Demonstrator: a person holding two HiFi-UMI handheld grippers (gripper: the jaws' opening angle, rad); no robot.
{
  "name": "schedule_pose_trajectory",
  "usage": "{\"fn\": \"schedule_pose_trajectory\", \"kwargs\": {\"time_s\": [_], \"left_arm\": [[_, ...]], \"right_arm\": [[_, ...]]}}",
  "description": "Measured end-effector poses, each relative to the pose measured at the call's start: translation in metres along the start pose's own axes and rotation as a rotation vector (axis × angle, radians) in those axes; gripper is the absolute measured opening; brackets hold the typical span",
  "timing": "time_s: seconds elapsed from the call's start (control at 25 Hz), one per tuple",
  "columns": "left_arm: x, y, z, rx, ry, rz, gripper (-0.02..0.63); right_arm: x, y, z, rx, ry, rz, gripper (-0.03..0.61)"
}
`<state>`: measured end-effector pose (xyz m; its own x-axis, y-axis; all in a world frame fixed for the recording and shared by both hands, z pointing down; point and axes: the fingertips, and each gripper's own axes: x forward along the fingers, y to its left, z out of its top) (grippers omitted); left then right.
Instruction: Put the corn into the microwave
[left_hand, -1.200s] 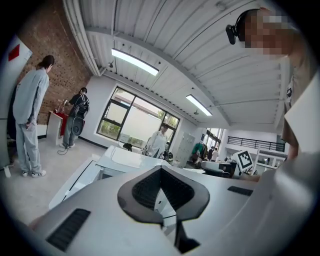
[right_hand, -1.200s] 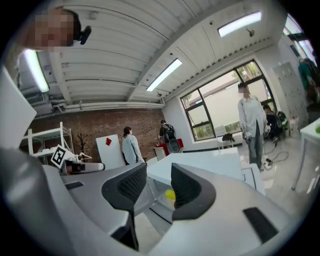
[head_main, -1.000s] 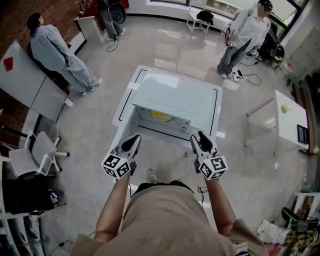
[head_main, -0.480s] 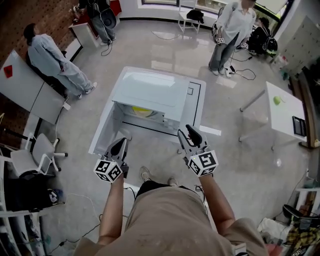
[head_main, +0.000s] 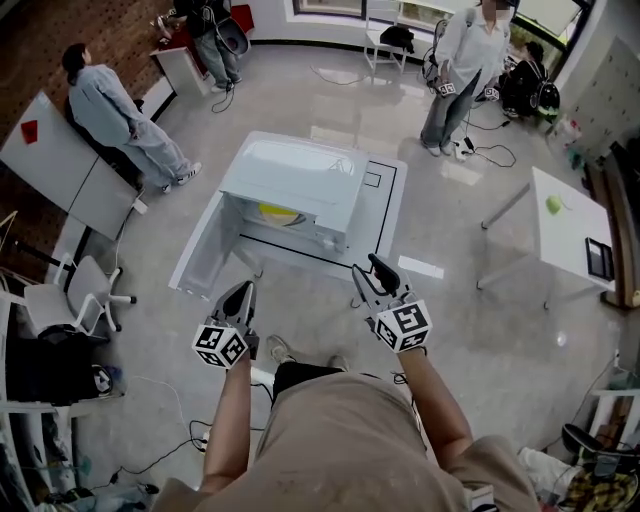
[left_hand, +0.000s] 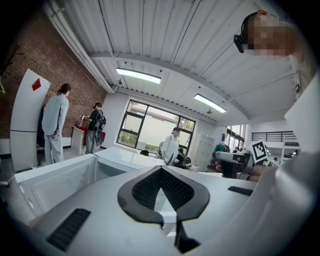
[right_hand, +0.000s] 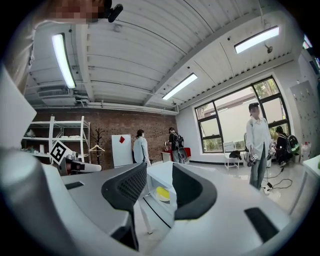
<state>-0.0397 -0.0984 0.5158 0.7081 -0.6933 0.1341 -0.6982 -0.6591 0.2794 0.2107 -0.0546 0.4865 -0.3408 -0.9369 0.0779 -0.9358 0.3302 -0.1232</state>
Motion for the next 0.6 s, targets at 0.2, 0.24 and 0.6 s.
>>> {"fn": "schedule_pose_trajectory", "kwargs": {"time_s": [0.2, 0.24, 0.6], "left_arm": [[-0.017, -0.001, -0.018, 0.005, 0.024, 0.033, 0.006], [-0.019, -0.001, -0.021, 0.004, 0.029, 0.039, 0.005], [-0.034, -0.008, -0.035, 0.019, 0.056, 0.027, 0.006]], "right_arm": [[-0.013, 0.003, -0.016, 0.02, 0.032, 0.022, 0.152], [-0.015, 0.005, -0.021, 0.03, 0.04, 0.026, 0.152], [-0.022, 0.011, -0.049, -0.043, 0.125, -0.035, 0.13]]}}
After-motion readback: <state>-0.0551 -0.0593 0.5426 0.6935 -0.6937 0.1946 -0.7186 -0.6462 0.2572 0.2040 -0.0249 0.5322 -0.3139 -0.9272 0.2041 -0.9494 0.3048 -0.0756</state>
